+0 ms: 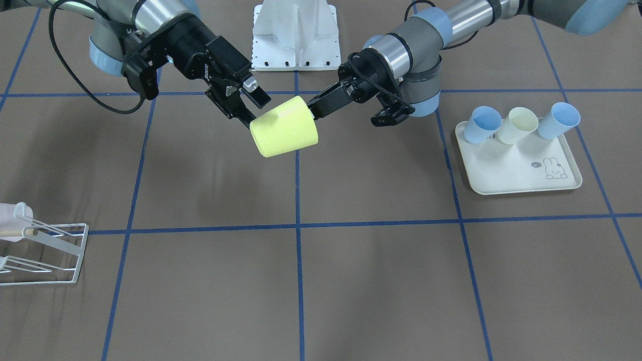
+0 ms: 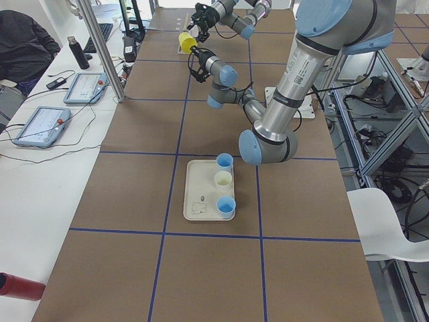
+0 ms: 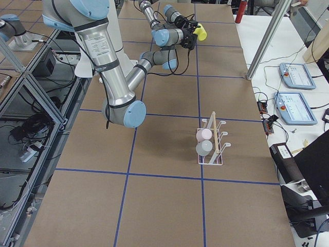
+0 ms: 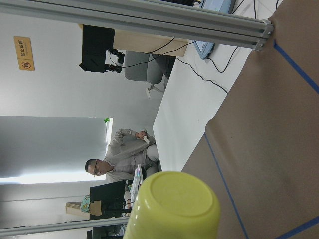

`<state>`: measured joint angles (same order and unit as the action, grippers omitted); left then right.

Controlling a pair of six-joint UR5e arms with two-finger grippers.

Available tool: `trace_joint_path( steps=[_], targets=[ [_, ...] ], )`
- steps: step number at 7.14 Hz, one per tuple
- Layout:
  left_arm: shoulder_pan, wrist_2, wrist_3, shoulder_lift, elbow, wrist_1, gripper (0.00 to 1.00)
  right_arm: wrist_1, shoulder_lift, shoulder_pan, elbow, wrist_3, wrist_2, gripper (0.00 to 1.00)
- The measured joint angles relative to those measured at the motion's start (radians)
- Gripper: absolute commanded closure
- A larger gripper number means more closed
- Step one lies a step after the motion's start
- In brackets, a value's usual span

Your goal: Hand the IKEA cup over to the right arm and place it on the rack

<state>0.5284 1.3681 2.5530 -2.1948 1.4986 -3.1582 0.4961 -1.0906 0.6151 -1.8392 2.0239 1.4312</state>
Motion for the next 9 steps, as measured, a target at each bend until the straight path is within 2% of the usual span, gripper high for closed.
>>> trace_joint_path(
  steps=[7,8,9],
  targets=[
    [-0.046,-0.006,-0.004,-0.014,0.018,-0.002,1.0,0.0,0.0,0.0,0.007,0.001,0.0,0.01],
    [-0.05,-0.008,-0.004,-0.019,0.018,-0.002,1.0,-0.001,0.0,0.001,0.007,0.001,-0.001,0.09],
    [-0.056,-0.014,-0.004,-0.021,0.019,-0.002,1.0,-0.001,0.0,0.001,0.008,0.001,-0.001,0.61]
  ],
)
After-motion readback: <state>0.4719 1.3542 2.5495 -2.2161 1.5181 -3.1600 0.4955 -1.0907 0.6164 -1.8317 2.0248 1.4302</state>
